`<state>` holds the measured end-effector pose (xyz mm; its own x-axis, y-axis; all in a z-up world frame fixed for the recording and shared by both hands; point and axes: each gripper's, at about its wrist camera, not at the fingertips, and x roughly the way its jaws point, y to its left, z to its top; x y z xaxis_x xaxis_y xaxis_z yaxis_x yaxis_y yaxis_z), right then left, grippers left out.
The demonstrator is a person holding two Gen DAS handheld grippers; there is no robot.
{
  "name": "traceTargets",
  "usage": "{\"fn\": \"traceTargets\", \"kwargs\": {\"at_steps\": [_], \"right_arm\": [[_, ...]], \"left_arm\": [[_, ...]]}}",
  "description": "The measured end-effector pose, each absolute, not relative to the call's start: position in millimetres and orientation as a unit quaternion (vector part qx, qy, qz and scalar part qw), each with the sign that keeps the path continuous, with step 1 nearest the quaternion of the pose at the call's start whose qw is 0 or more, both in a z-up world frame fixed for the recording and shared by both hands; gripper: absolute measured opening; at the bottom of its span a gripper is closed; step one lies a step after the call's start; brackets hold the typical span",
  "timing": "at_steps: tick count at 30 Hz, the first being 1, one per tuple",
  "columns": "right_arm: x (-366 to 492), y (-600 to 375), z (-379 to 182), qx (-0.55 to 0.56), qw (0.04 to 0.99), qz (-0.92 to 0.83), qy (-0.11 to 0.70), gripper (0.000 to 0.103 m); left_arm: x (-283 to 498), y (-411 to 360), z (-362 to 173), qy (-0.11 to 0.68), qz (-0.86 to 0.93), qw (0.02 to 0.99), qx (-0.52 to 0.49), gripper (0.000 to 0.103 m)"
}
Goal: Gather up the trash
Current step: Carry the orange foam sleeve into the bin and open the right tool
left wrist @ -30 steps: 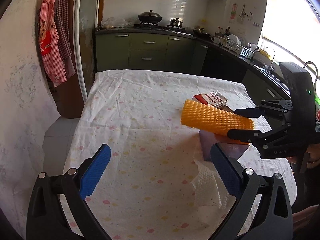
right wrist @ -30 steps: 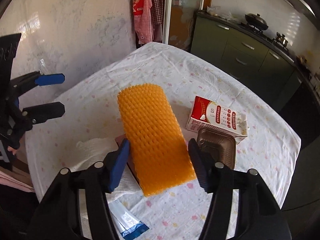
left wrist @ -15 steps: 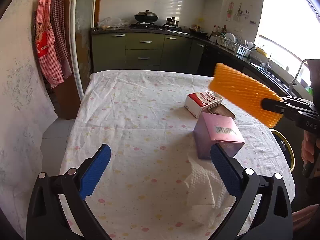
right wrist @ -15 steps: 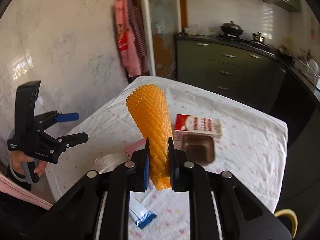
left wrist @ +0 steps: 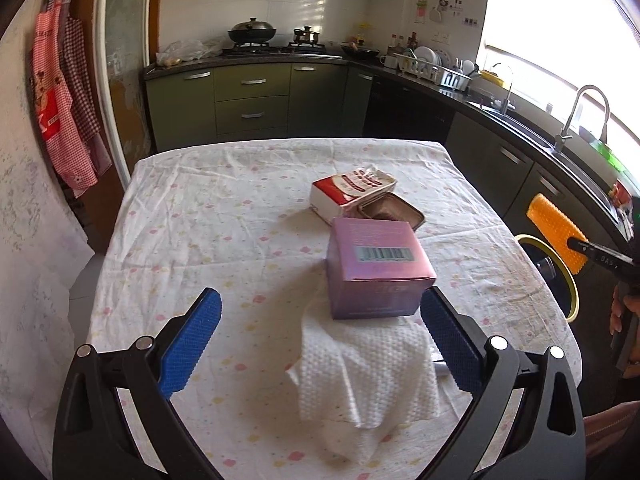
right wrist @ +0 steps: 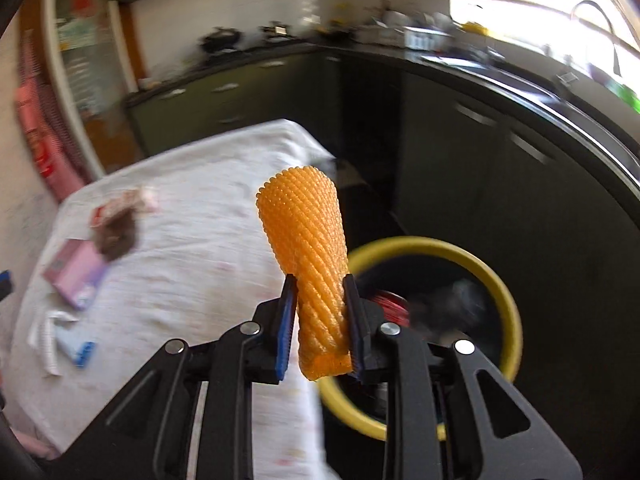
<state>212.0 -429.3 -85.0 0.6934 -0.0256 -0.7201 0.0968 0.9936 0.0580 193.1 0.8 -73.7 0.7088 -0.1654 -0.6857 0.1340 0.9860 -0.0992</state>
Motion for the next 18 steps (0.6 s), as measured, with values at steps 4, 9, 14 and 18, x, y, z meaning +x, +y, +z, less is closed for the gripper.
{"fn": "traceTargets", "kwargs": {"at_steps": [4,9,14,18], "right_arm": [[219.1,-464.2,-120.0,0.064,0.904,-0.079,0.416,0.025],[224.7,-484.3,-153.4,0.081,0.887,-0.123,0.437,0.064],[218.0,-496.0,-153.5,0.116,0.888,-0.133,0.426,0.066],[213.3,-491.8,-142.9,0.103,0.896,-0.141,0.408,0.07]], "left_arm": [[194.9,-16.4,-74.1,0.377,-0.088,0.922,-0.008,0.098],[197.8,-30.6,-78.0,0.388,-0.099,0.916,0.003,0.098],[202.5,-38.4,-82.3,0.396,-0.108,0.912,0.005,0.098],[212.3,-45.9,-88.2,0.406,-0.113,0.907,0.006,0.098]]}}
